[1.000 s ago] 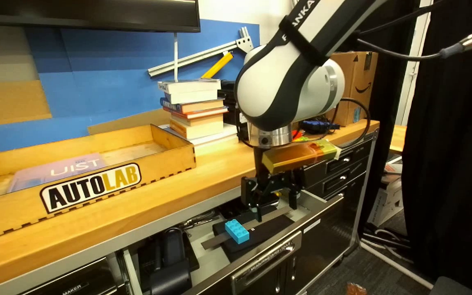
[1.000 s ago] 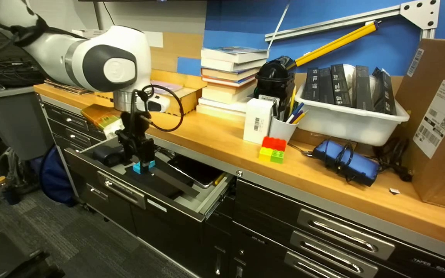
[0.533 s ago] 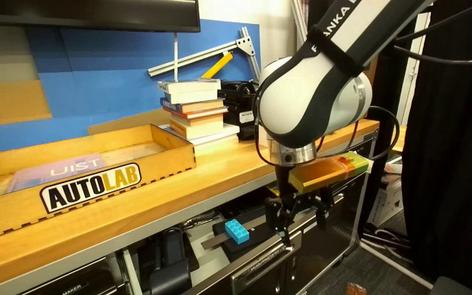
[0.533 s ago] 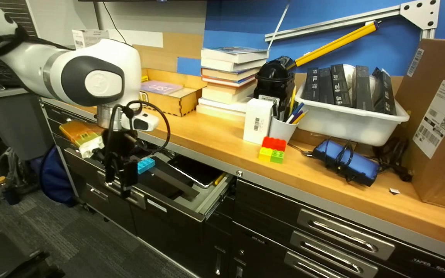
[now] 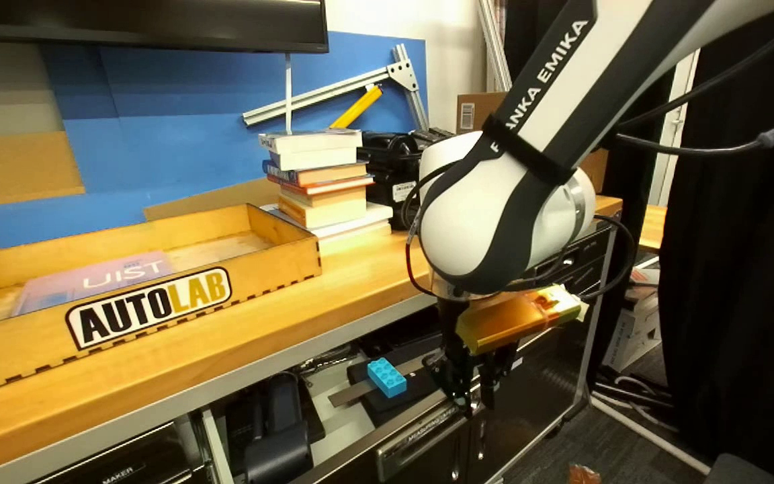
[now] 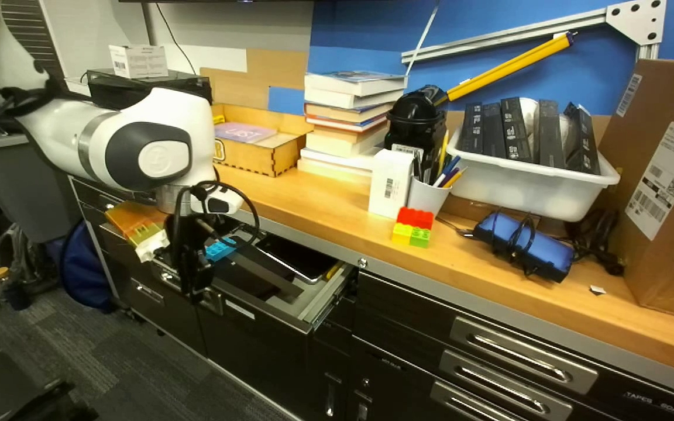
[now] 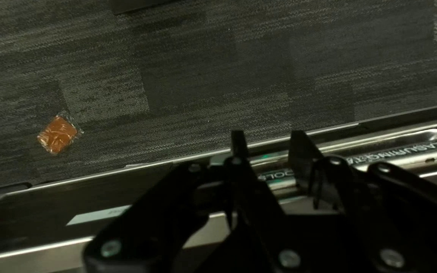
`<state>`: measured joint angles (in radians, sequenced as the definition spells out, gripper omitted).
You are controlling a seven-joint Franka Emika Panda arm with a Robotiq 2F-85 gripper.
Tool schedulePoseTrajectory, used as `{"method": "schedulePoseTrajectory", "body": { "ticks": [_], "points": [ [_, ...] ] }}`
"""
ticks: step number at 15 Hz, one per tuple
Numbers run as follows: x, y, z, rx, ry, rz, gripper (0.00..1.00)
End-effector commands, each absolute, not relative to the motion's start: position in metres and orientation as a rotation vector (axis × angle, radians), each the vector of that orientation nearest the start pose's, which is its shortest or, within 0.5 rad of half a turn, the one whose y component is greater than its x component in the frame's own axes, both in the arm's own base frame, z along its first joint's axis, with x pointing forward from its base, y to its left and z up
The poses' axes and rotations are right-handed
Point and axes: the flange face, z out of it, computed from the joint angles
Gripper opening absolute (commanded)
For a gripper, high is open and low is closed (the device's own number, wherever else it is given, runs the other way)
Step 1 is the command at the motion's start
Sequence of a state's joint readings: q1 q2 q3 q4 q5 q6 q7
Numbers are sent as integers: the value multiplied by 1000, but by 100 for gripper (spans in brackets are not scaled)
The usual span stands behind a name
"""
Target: Put the blue object inside the drawer then close the drawer.
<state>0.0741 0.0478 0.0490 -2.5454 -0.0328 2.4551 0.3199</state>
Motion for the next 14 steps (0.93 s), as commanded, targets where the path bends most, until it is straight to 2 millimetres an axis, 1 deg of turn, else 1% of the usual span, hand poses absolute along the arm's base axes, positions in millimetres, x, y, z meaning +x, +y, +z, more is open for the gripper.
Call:
{"method": "schedulePoseTrajectory", "body": {
  "ticks": [1, 2, 3, 8, 11, 14],
  "points": [
    [457, 62, 230, -3183, 295, 97, 5],
    [462, 63, 228, -3182, 306, 65, 1],
    [467, 64, 227, -3189, 313, 29, 0],
    [509, 71, 231, -3203, 342, -146, 0],
    [536, 75, 228, -3194, 396, -235, 0],
    [562, 84, 227, -3176, 430, -316, 0]
  ]
}}
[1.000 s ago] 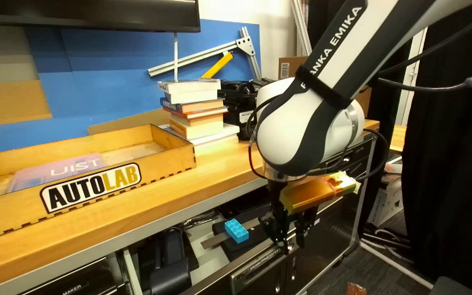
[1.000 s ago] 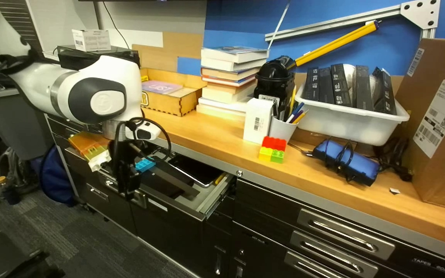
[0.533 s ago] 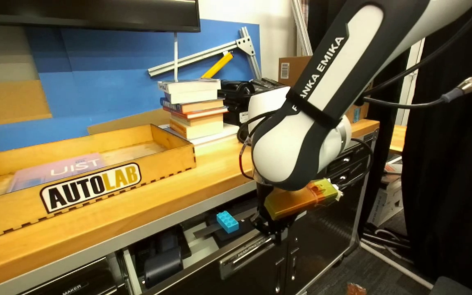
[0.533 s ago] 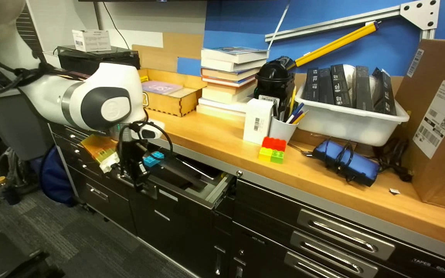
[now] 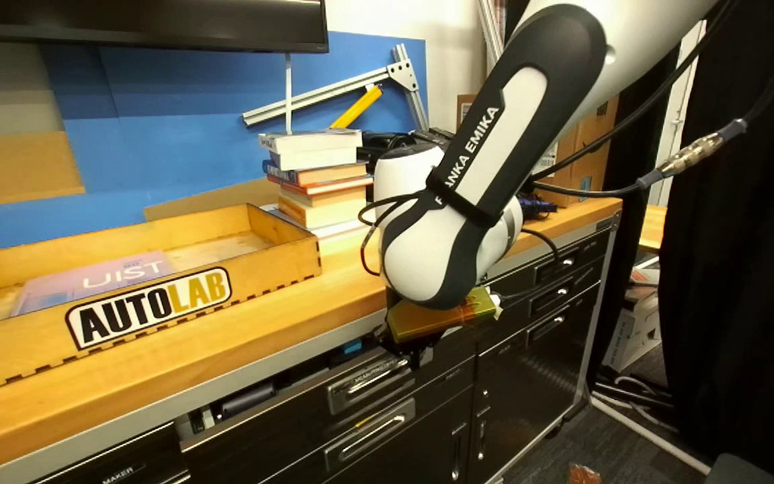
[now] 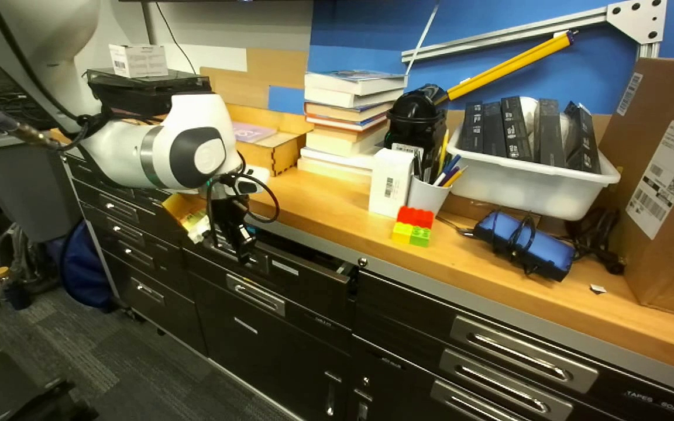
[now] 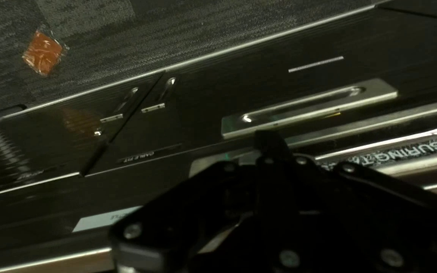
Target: Put the blue object inside the drawer then close the drawer.
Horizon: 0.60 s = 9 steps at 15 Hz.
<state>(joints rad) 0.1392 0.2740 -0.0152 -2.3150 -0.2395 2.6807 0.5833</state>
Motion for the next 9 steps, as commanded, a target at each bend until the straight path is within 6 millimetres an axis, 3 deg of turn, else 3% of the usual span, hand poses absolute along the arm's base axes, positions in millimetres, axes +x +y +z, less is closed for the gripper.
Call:
{"method": "schedulePoseTrajectory", "body": {
  "ticks": [1, 4, 8, 9],
  "points": [
    [571, 86, 227, -3169, 437, -347, 0],
    [587, 94, 229, -3144, 466, -423, 0],
    [567, 102, 250, -3141, 439, -378, 0],
    [561, 103, 256, -3144, 418, -351, 26]
  ]
}}
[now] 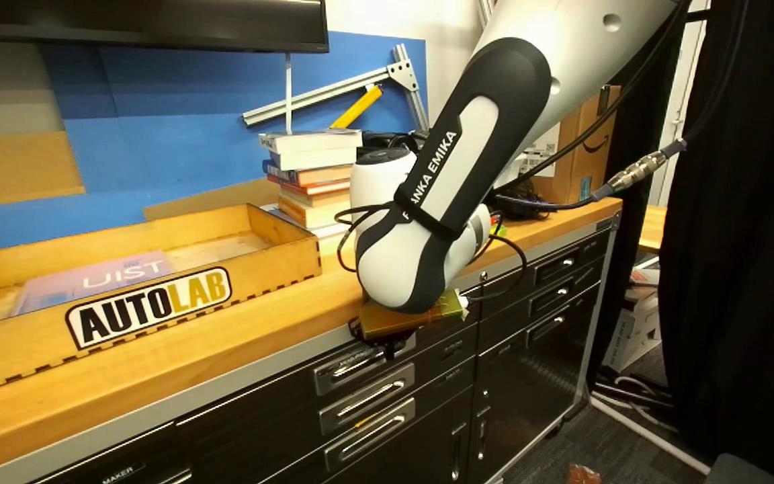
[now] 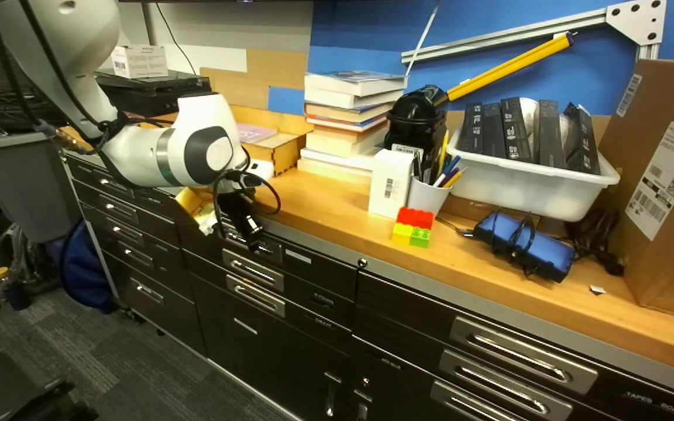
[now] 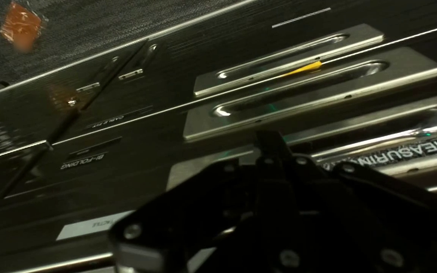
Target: Put the blue object inside the drawer then close the drawer.
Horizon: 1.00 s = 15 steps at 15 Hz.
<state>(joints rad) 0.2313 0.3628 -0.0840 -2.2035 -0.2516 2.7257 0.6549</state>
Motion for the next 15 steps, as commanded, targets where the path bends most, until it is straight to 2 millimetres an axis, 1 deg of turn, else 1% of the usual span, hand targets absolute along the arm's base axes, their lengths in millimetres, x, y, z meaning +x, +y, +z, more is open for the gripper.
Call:
{"method": "schedulePoseTrajectory", "body": {
  "ticks": [1, 3, 4, 5, 8, 10, 11, 13, 14, 15],
  "points": [
    [553, 104, 267, -3141, 394, -330, 27],
    [540, 108, 289, -3140, 333, -263, 40],
    [533, 115, 303, -3127, 280, -198, 49],
    [529, 121, 316, -3096, 218, -131, 56],
    [514, 141, 366, -2999, 48, 73, 79],
    [503, 149, 396, -2961, -36, 201, 94],
    [499, 150, 412, -2967, -49, 247, 99],
    [493, 152, 438, -2980, -48, 323, 100],
    [495, 151, 414, -2995, -26, 287, 99],
    [493, 151, 426, -2994, -36, 304, 100]
  ]
}}
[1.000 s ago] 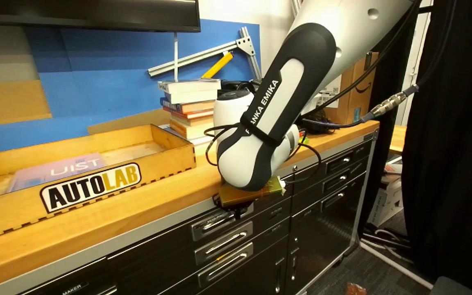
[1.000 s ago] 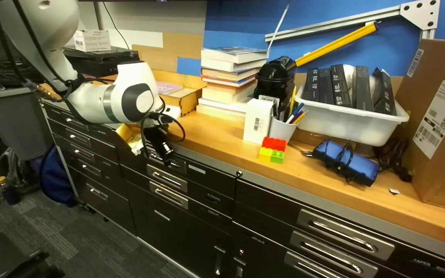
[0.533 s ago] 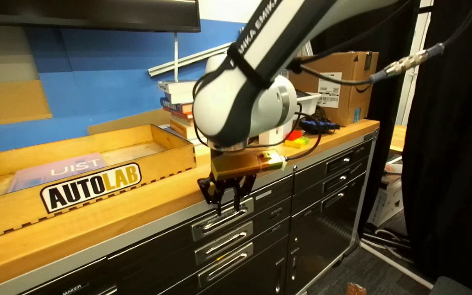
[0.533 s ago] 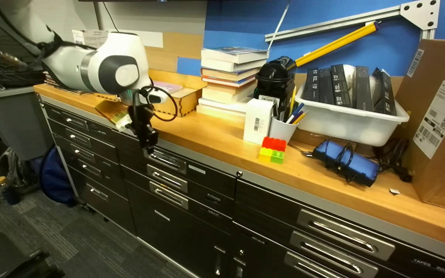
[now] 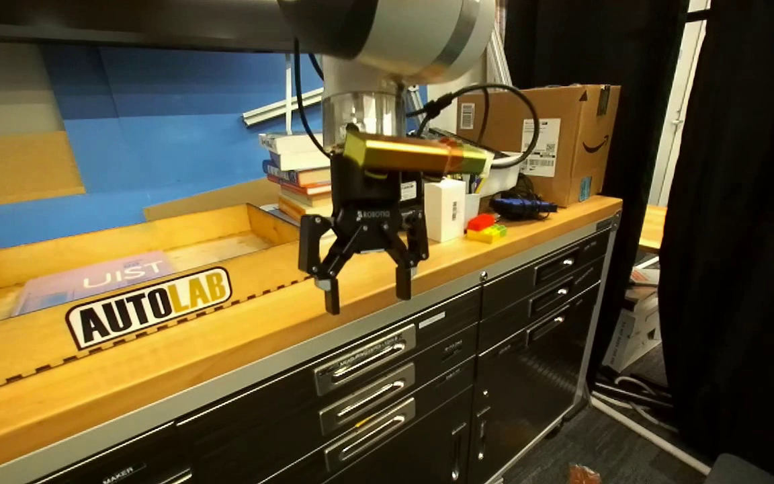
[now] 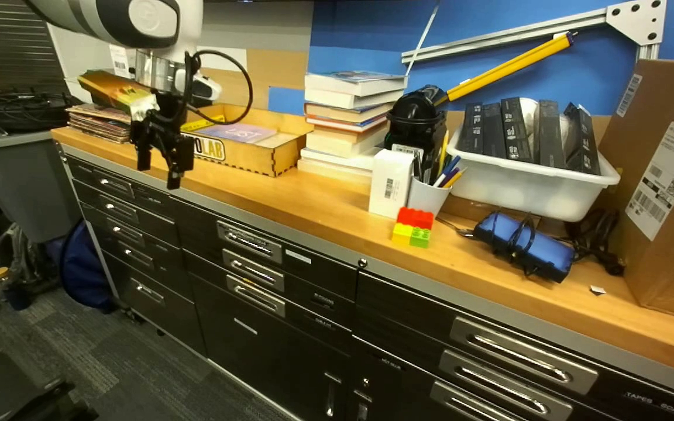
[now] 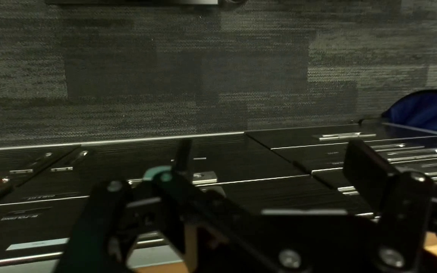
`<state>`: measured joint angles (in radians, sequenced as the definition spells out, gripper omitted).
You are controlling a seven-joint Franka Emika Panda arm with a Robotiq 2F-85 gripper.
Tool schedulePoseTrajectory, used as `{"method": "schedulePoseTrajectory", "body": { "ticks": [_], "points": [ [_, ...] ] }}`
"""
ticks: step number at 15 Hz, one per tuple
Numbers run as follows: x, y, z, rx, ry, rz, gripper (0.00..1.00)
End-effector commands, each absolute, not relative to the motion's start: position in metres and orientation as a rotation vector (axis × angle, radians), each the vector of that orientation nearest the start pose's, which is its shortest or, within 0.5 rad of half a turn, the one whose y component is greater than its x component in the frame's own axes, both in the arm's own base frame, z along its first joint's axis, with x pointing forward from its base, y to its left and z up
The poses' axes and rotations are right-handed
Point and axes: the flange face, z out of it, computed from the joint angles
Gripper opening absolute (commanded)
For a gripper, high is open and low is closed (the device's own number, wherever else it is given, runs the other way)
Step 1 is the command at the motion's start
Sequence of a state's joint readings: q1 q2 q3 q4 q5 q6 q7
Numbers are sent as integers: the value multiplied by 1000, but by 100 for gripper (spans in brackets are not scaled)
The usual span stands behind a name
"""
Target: Put the blue object inside the drawer then close the drawer.
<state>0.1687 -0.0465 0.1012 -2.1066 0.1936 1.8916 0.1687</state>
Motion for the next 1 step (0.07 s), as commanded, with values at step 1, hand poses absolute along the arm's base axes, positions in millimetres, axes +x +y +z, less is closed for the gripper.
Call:
{"method": "schedulePoseTrajectory", "body": {
  "ticks": [1],
  "points": [
    [492, 152, 432, -2993, -40, 308, 100]
  ]
}}
